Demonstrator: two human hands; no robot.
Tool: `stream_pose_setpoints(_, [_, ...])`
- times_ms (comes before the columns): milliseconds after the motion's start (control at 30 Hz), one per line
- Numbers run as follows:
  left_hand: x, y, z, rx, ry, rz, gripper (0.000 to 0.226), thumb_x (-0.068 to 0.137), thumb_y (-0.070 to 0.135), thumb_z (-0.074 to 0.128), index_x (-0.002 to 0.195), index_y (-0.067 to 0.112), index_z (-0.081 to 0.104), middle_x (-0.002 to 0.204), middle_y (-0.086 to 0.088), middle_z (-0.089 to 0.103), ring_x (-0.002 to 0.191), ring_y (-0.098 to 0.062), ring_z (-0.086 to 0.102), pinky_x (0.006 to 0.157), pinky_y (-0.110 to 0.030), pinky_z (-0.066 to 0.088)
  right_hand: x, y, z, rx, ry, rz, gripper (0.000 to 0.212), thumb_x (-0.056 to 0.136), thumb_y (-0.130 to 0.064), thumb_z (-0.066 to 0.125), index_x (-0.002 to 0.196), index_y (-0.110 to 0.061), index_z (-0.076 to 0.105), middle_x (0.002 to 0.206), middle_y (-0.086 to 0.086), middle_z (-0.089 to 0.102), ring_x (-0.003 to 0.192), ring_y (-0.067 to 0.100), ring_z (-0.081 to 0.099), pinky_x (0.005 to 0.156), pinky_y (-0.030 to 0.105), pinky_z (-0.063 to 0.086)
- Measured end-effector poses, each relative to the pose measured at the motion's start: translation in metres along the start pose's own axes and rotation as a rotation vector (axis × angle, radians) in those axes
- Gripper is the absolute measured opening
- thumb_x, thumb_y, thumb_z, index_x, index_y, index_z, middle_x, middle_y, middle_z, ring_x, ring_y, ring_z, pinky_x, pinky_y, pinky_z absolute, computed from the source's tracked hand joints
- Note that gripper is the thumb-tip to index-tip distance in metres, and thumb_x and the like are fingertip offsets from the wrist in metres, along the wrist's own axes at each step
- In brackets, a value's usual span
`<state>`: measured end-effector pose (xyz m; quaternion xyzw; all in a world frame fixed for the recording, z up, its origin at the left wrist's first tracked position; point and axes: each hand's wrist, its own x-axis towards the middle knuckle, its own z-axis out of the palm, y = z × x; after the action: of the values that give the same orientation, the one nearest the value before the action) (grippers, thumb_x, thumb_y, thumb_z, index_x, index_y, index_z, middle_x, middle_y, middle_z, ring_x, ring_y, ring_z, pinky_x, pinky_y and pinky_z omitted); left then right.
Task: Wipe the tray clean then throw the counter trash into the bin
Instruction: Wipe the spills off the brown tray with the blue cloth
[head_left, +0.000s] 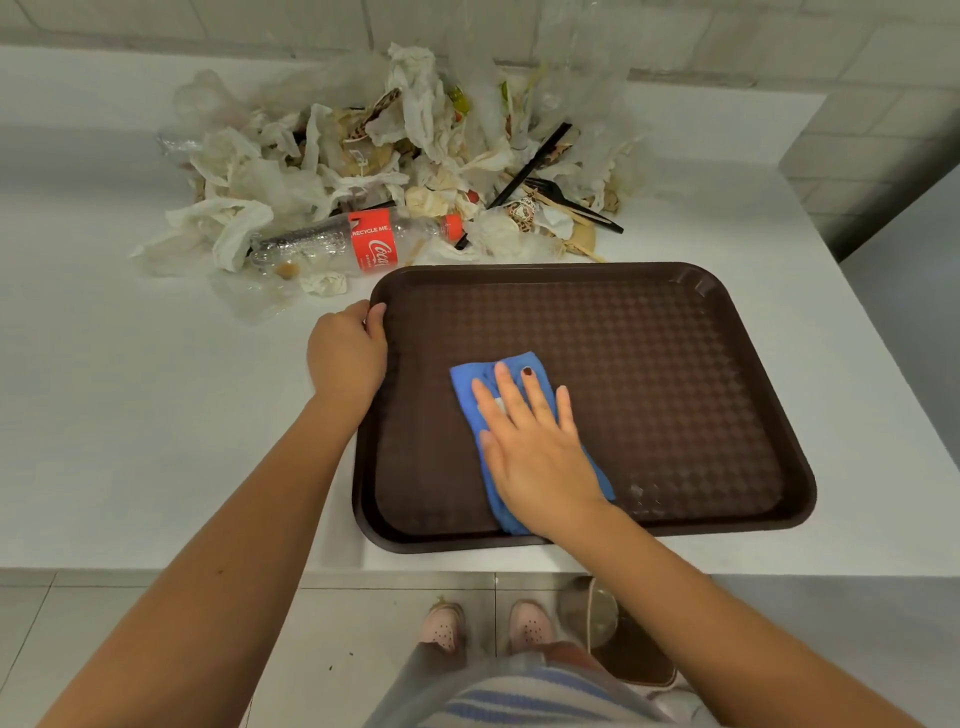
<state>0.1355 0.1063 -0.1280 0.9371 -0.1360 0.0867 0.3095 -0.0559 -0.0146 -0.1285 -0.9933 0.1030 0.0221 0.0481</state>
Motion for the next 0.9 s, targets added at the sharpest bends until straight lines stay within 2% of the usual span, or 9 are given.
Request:
stream_pose_setpoints(67, [0.001, 0.0, 0.0, 0.03, -0.01, 0.007, 0.041, 0.099, 0.033, 0.039, 0.092, 0.003, 0.067, 0.075, -0.017, 0.065, 0.064, -0.025, 0.053, 0.061, -0.03, 0.036, -0.006, 0.022, -0.004, -0.003, -0.016, 0.02, 0.057, 0.096, -0.04, 0.01, 0.149, -0.023, 0.022, 0.158, 0.004, 0.018, 0.145, 0.03, 0.018, 0.113, 0.054, 0.014])
stream_pose_setpoints(233, [0.001, -0.001, 0.0, 0.08, -0.011, 0.035, 0.043, 0.099, 0.033, 0.039, 0.088, 0.003, 0.066, 0.072, -0.018, 0.064, 0.062, -0.025, 0.051, 0.06, -0.03, 0.036, -0.022, 0.074, -0.01, 0.014, -0.028, 0.082, 0.064, 0.091, -0.046, -0.004, 0.151, -0.028, 0.009, 0.16, -0.002, 0.002, 0.147, 0.023, 0.002, 0.116, 0.046, 0.0])
stream_pose_setpoints(400, [0.001, 0.001, -0.002, 0.108, -0.02, 0.04, 0.041, 0.099, 0.03, 0.039, 0.083, 0.001, 0.064, 0.07, -0.019, 0.062, 0.06, -0.023, 0.046, 0.058, -0.031, 0.034, -0.035, 0.116, -0.014, 0.005, -0.03, 0.181, 0.068, 0.088, -0.049, -0.007, 0.151, -0.028, 0.008, 0.16, -0.002, 0.002, 0.147, 0.022, 0.002, 0.117, 0.045, 0.0])
stream_pose_setpoints(567, [0.001, 0.003, -0.002, 0.124, -0.017, 0.051, 0.041, 0.099, 0.03, 0.039, 0.088, 0.0, 0.065, 0.073, -0.02, 0.064, 0.061, -0.022, 0.046, 0.059, -0.031, 0.035, -0.046, 0.153, -0.018, -0.008, -0.024, 0.264, 0.069, 0.087, -0.05, -0.007, 0.151, -0.027, 0.006, 0.16, 0.0, 0.002, 0.147, 0.022, 0.003, 0.117, 0.045, 0.001])
stream_pose_setpoints(700, [0.0, 0.004, -0.002, 0.133, -0.022, 0.057, 0.043, 0.1, 0.031, 0.038, 0.09, 0.0, 0.066, 0.076, -0.02, 0.065, 0.064, -0.028, 0.053, 0.06, -0.031, 0.037, -0.053, 0.173, -0.021, 0.014, -0.013, 0.298, 0.067, 0.091, -0.048, 0.0, 0.151, -0.02, 0.008, 0.159, 0.007, 0.006, 0.147, 0.025, 0.007, 0.117, 0.041, 0.005])
stream_pose_setpoints(833, [0.0, 0.003, -0.002, 0.142, -0.02, 0.065, 0.043, 0.1, 0.031, 0.037, 0.097, 0.002, 0.067, 0.081, -0.02, 0.067, 0.073, -0.035, 0.06, 0.062, -0.032, 0.039, -0.053, 0.176, -0.021, 0.068, 0.024, 0.333, 0.055, 0.1, -0.035, 0.015, 0.15, -0.012, 0.013, 0.158, 0.012, 0.012, 0.146, 0.028, 0.014, 0.117, 0.037, 0.008])
stream_pose_setpoints(900, [0.0, 0.003, -0.001, 0.148, -0.021, 0.07, 0.042, 0.1, 0.031, 0.037, 0.095, 0.001, 0.067, 0.079, -0.02, 0.067, 0.071, -0.033, 0.058, 0.062, -0.032, 0.038, -0.052, 0.175, -0.02, 0.077, 0.039, 0.347, 0.051, 0.102, -0.026, 0.026, 0.15, -0.01, 0.016, 0.157, 0.014, 0.014, 0.145, 0.03, 0.016, 0.117, 0.039, 0.011])
